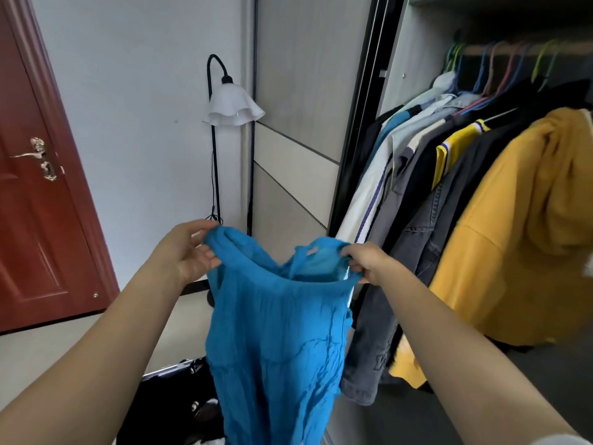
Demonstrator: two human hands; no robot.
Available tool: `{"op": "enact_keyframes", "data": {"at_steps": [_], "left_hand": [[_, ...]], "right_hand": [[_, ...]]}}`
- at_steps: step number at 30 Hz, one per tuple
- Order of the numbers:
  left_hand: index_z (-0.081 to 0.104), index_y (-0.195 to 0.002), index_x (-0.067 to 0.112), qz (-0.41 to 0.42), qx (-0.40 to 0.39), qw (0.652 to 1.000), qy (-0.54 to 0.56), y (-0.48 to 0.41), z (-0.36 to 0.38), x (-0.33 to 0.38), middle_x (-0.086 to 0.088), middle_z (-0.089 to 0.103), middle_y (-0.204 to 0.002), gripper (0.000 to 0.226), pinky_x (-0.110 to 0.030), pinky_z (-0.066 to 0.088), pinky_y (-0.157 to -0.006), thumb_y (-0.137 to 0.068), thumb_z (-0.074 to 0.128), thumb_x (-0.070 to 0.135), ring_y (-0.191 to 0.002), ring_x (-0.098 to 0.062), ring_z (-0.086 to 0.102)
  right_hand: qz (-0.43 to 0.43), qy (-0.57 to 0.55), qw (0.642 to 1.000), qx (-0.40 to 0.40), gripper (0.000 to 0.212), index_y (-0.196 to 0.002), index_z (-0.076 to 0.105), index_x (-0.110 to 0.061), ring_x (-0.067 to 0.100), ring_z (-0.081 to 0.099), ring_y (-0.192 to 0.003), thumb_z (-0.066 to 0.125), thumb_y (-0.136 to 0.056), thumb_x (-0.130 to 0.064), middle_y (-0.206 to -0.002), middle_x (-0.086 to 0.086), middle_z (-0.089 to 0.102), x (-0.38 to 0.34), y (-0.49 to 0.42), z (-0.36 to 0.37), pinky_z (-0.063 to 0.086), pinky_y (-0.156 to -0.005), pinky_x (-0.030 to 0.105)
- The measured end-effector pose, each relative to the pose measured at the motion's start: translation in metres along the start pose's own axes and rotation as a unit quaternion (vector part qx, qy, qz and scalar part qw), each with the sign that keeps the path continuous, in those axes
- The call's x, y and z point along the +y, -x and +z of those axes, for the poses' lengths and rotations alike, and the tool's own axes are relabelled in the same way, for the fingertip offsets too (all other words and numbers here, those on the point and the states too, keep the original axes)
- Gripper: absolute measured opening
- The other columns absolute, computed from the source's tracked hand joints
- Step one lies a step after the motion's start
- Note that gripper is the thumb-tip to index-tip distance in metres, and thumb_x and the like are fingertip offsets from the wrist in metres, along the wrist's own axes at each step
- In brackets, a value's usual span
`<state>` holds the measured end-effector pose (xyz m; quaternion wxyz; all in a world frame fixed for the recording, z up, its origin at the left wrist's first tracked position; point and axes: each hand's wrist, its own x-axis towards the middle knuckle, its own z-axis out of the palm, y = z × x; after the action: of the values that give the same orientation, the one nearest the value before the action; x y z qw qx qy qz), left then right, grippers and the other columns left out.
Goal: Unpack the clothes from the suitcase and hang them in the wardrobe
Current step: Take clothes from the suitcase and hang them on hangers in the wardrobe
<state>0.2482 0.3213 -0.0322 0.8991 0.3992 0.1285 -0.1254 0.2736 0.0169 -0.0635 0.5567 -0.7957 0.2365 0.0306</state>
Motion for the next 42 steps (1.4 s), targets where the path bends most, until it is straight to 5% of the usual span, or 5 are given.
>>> {"op": "enact_keyframes", "data": {"at_steps": [6, 15, 20, 33, 42], "left_hand": [[0.053, -0.125, 0.018, 0.060, -0.081, 0.989, -0.105, -0.001, 0.043, 0.001, -0.012, 0.060, -0.120, 0.044, -0.038, 0.060, -0.064, -0.087, 0.058, -0.004, -0.097, -0.029, 0.069], [0.059, -0.109, 0.003, -0.008, -0.246, 0.959, -0.138, 0.007, 0.174, -0.020, -0.011, 0.074, -0.076, 0.023, -0.021, 0.058, -0.060, -0.090, 0.050, -0.008, -0.069, -0.012, 0.073], [0.064, -0.109, 0.010, -0.016, -0.376, 0.913, -0.156, 0.033, 0.257, -0.034, -0.011, 0.074, -0.098, 0.027, -0.020, 0.057, -0.077, -0.090, 0.050, -0.002, -0.085, -0.012, 0.072], [0.058, -0.123, 0.016, -0.041, -0.492, 0.845, -0.204, 0.082, 0.397, -0.125, -0.008, 0.069, -0.094, 0.037, -0.021, 0.054, -0.057, -0.091, 0.046, 0.001, -0.072, -0.011, 0.068], [0.058, -0.121, 0.017, -0.029, -0.498, 0.839, -0.220, 0.071, 0.404, -0.146, -0.013, 0.066, -0.116, 0.037, -0.028, 0.050, -0.082, -0.090, 0.048, 0.000, -0.103, -0.021, 0.064]], "right_hand": [[-0.159, 0.160, 0.972, 0.072, 0.021, -0.090, 0.050, -0.004, 0.024, 0.051, -0.062, 0.058, -0.073, 0.005, -0.074, 0.011, 0.051, -0.055, 0.025, -0.053, 0.032, -0.043, 0.020], [-0.033, 0.250, 0.959, 0.134, 0.017, -0.100, 0.061, -0.005, 0.032, 0.069, -0.074, 0.065, -0.084, 0.002, -0.086, 0.013, 0.062, -0.043, 0.094, -0.182, 0.061, -0.065, 0.041], [-0.019, 0.257, 0.946, 0.195, 0.022, -0.104, 0.064, -0.003, 0.033, 0.071, -0.081, 0.066, -0.082, 0.002, -0.096, 0.017, 0.064, -0.033, 0.142, -0.246, 0.062, -0.068, 0.042], [0.093, 0.302, 0.866, 0.388, 0.010, -0.084, 0.067, 0.005, 0.022, 0.062, -0.050, 0.066, -0.084, -0.005, -0.058, 0.012, 0.065, -0.037, 0.233, -0.368, 0.054, -0.045, 0.027], [0.167, 0.507, 0.635, 0.558, 0.032, -0.123, 0.059, -0.009, 0.030, 0.060, -0.115, 0.049, -0.094, -0.004, -0.125, 0.011, 0.062, -0.037, 0.225, -0.404, 0.048, -0.079, 0.035]]}}
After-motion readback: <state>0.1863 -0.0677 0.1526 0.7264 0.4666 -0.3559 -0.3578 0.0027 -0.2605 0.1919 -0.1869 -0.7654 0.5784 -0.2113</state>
